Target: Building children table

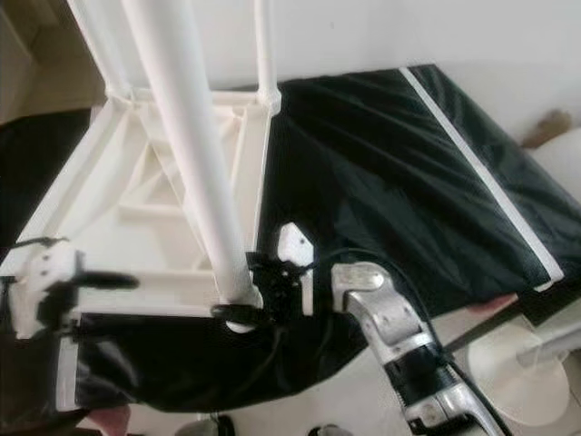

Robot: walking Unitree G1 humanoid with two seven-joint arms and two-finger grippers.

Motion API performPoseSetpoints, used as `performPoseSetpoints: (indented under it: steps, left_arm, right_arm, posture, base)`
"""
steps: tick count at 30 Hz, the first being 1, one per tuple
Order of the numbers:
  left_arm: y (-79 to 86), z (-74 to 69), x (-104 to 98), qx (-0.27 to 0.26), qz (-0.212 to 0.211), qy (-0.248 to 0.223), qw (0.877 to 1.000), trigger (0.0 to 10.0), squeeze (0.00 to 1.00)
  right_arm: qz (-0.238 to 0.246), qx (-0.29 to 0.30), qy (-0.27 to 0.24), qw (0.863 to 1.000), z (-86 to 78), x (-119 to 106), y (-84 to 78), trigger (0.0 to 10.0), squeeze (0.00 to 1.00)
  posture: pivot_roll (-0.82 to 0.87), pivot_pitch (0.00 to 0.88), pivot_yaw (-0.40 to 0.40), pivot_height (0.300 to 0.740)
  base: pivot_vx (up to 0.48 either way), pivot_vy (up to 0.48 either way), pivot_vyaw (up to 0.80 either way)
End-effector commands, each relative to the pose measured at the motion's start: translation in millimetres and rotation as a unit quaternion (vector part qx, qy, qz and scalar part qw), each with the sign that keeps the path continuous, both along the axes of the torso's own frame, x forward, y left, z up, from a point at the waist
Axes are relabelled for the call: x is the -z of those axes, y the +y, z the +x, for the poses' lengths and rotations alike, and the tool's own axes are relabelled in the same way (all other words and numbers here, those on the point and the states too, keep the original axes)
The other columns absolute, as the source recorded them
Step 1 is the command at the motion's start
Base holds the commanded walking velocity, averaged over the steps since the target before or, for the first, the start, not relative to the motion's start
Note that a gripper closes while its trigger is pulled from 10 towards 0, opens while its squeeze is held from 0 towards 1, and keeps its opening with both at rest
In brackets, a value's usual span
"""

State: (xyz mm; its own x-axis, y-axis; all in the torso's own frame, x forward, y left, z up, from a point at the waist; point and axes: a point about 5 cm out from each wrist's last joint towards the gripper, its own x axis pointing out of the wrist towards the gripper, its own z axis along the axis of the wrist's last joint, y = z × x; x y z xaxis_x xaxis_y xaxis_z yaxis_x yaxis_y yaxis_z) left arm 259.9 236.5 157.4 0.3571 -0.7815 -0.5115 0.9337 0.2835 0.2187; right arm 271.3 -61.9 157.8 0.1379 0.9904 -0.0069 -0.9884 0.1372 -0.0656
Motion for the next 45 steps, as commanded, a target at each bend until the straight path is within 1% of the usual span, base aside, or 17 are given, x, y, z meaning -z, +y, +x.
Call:
performPoseSetpoints:
  steps: [1,2,11,20,21,22,23,25,26,27,28,29,34,38,39,41,45]
  left_arm:
    - [2.2,2.5,14.9,-0.024,0.043,-0.012,0.999,10.0,0.00]
    - [0.1,6.5,20.3,-0.030,0.064,-0.036,0.997,10.0,0.00]
    - [-5.3,-7.8,36.5,-0.013,0.073,-0.013,0.997,10.0,0.00]
    - [-54.3,-14.9,23.1,-0.001,-0.055,-0.042,0.998,10.0,0.00]
    - [-63.0,-12.3,19.2,-0.015,-0.081,-0.052,0.995,10.0,0.00]
    - [-68.3,-10.6,16.7,-0.023,-0.098,-0.058,0.993,10.0,0.00]
    - [-75.0,-8.6,13.1,-0.035,-0.119,-0.064,0.990,10.0,0.00]
    - [-79.0,-7.4,10.8,-0.043,-0.133,-0.067,0.988,10.0,0.00]
    - [-84.4,-4.9,6.5,-0.061,-0.161,-0.068,0.983,10.0,0.00]
    - [-88.0,-3.2,3.5,-0.073,-0.180,-0.068,0.979,10.0,0.00]
    - [-90.7,-1.7,1.0,-0.084,-0.196,-0.070,0.974,10.0,0.00]
    - [-92.4,-1.4,-0.9,-0.092,-0.205,-0.070,0.972,10.0,0.00]
    - [-102.5,0.5,-9.0,-0.139,-0.280,-0.049,0.949,10.0,0.00]
    - [-108.5,5.2,-11.1,-0.156,-0.298,-0.049,0.940,10.0,0.00]
    - [-118.2,15.5,-8.7,-0.190,-0.295,-0.062,0.934,10.0,0.00]
    - [-122.0,18.4,-7.2,-0.203,-0.294,-0.055,0.932,10.0,0.00]
    - [-139.0,22.5,-11.8,-0.211,-0.313,-0.058,0.924,10.0,0.00]
  right_arm:
    - [0.004,0.005,0.008,1.000,-2.5,2.7,0.6,1.3,0.00]
    - [0.010,0.006,0.016,1.000,-5.2,3.3,0.6,0.0,0.00]
    - [0.010,0.036,0.031,0.999,-26.3,7.7,-28.0,0.0,0.00]
    - [-0.011,0.114,0.012,0.993,-26.9,8.0,-60.9,0.0,0.00]
    - [-0.014,0.132,0.008,0.991,-24.4,9.4,-62.1,1.7,0.00]
    - [-0.015,0.144,0.006,0.989,-22.7,10.3,-62.7,1.7,0.00]
    - [-0.016,0.161,0.003,0.987,-20.5,11.5,-62.7,2.9,0.00]
    - [-0.016,0.171,0.001,0.985,-19.1,12.3,-62.5,2.9,0.00]
    - [-0.007,0.193,-0.001,0.981,-17.1,13.1,-59.7,7.5,0.00]
    - [0.000,0.208,-0.003,0.978,-15.9,13.5,-57.6,7.5,0.00]
    - [0.008,0.225,-0.005,0.974,-14.2,13.5,-56.1,9.5,0.00]
    - [0.012,0.236,-0.006,0.972,-13.4,13.3,-55.5,10.0,0.00]
    - [0.059,0.363,0.022,0.930,-7.5,16.0,-52.7,10.0,0.00]
    - [0.069,0.421,0.031,0.904,-5.8,18.6,-49.8,10.0,0.00]
    - [0.065,0.462,0.041,0.883,-3.9,22.1,-43.4,10.0,0.00]
    - [0.069,0.472,0.041,0.878,-3.6,22.2,-41.1,10.0,0.00]
    - [0.059,0.566,0.039,0.821,7.3,24.9,-48.5,10.0,0.00]
  posture:
    - [0.12,0.104,0.002,0.740]
    - [0.12,0.103,0.002,0.740]
    - [0.11,0.099,0.007,0.740]
    - [0.09,0.098,0.018,0.740]
    - [0.08,0.099,0.022,0.740]
    - [0.08,0.098,0.023,0.740]
    - [0.08,0.098,0.023,0.740]
    - [0.08,0.098,0.023,0.740]
    - [0.08,0.099,0.021,0.740]
    - [0.08,0.099,0.021,0.740]
    - [0.08,0.099,0.019,0.740]
    - [0.08,0.099,0.019,0.740]
    - [0.09,0.093,-0.002,0.740]
    - [0.10,0.087,-0.007,0.740]
    - [0.10,0.085,-0.007,0.740]
    - [0.10,0.085,-0.007,0.740]
    - [0.09,0.069,-0.001,0.740]
  base:
    - [0.000,0.000,0.00]
    - [0.000,0.000,0.00]
    - [0.000,0.000,0.00]
    - [0.000,0.000,0.00]
    - [0.000,0.000,0.00]
    - [0.000,0.000,0.00]
    - [0.000,0.000,0.00]
    - [0.000,0.000,0.00]
    - [0.000,0.000,0.00]
    - [0.000,0.000,0.00]
    - [0.000,0.000,0.00]
    - [0.000,0.000,0.00]
    - [0.000,0.000,0.00]
    - [0.000,0.000,0.00]
    - [0.000,0.000,0.00]
    - [0.000,0.000,0.00]
    - [0.000,0.000,0.00]
